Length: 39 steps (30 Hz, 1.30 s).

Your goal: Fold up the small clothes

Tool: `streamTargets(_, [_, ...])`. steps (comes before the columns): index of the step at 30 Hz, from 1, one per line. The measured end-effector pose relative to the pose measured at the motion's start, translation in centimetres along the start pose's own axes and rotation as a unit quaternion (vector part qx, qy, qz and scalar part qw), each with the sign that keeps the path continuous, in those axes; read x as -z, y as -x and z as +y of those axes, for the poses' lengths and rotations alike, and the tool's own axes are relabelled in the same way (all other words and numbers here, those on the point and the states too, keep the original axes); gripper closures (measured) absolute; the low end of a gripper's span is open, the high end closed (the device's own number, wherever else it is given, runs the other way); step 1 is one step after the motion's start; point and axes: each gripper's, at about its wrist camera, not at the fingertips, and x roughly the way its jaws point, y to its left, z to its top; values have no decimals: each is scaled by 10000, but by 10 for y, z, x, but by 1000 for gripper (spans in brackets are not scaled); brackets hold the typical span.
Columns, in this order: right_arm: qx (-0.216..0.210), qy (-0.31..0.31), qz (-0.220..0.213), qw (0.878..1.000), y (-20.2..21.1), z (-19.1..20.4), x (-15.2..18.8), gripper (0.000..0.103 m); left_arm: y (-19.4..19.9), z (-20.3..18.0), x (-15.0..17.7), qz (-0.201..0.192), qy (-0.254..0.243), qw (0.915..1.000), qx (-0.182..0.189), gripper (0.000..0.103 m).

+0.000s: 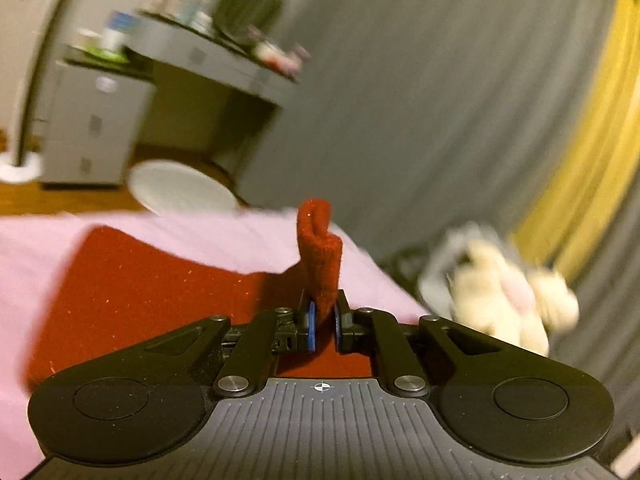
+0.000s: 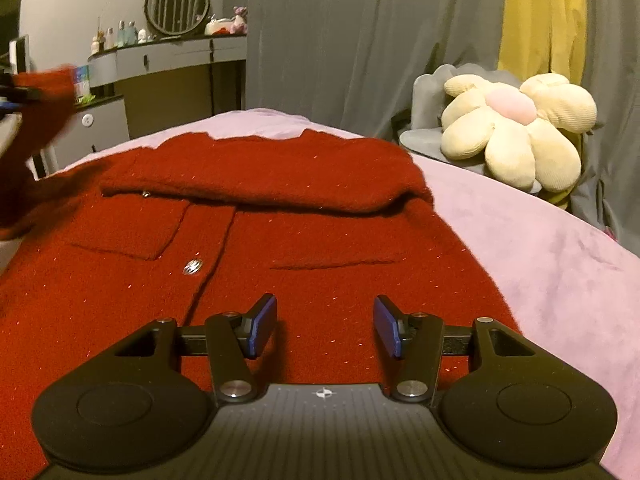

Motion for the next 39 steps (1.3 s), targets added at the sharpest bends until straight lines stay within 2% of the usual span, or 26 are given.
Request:
streamTargets(2, [16, -140, -12, 9999, 0, -8, -1, 50, -30, -28, 23, 255, -432, 9987, -128, 92])
streamTargets(4, [29, -275, -12, 9996, -2, -17, -1, 50, -57, -42, 45, 732, -602, 9953, -209, 87])
streamTargets(5, [37, -321, -15, 9995, -3, -21, -2, 50, -68, -42, 56, 1030, -511, 9930, -260, 72])
streamTargets(7, [44, -391, -11, 9992, -5, -28, -2, 50, -78, -33, 67, 1413, -186, 9893, -328, 59])
streamTargets(9, [18, -474, -17, 9989, -7, -34, -3, 50, -57, -18, 69, 1268, 409, 9906, -306, 50])
streamTargets(10, [-14, -533, -12, 9986, -10, -37, -5, 50, -44, -9, 66, 1098, 733, 9907, -334, 36])
streamTargets(11, [-51, -593, -7, 9982, -13, -39, -8, 52, -29, -2, 65, 895, 960, 9904, -435, 29])
streamTargets(13, [-266, -823, -31, 9962, -19, -39, -20, 54, -8, 6, 62, 573, 820, 9916, -825, 28])
streamTargets(15, [-691, -985, -152, 9926, -25, -31, -35, 54, 0, 15, 55, 499, 539, 9895, -1244, 28])
streamTargets(17, [-1243, -1046, -72, 9867, -39, -16, -53, 54, 0, 25, 55, 494, 674, 9890, -1224, 28])
streamTargets(19, [-1815, -1266, 73, 9752, -60, 2, -69, 54, -2, 35, 60, 555, 835, 9882, -1154, 28])
streamTargets(23, [-2331, -1549, 547, 9585, -109, 27, -88, 54, -3, 48, 60, 618, 831, 9868, -1244, 28])
streamTargets(25, [-2423, -1744, 775, 9513, -130, 35, -89, 54, -4, 53, 57, 652, 894, 9860, -1245, 28])
streamTargets(28, [-2542, -1813, 874, 9460, -144, 48, -89, 56, -7, 53, 55, 632, 977, 9850, -1278, 28])
streamTargets(32, [-2617, -1627, 981, 9463, -156, 67, -87, 78, -11, 51, 59, 668, 889, 9847, -1341, 28])
streamTargets(39, [-2363, -1116, 763, 9622, -150, 83, -91, 88, -10, 45, 56, 703, 724, 9851, -1396, 28])
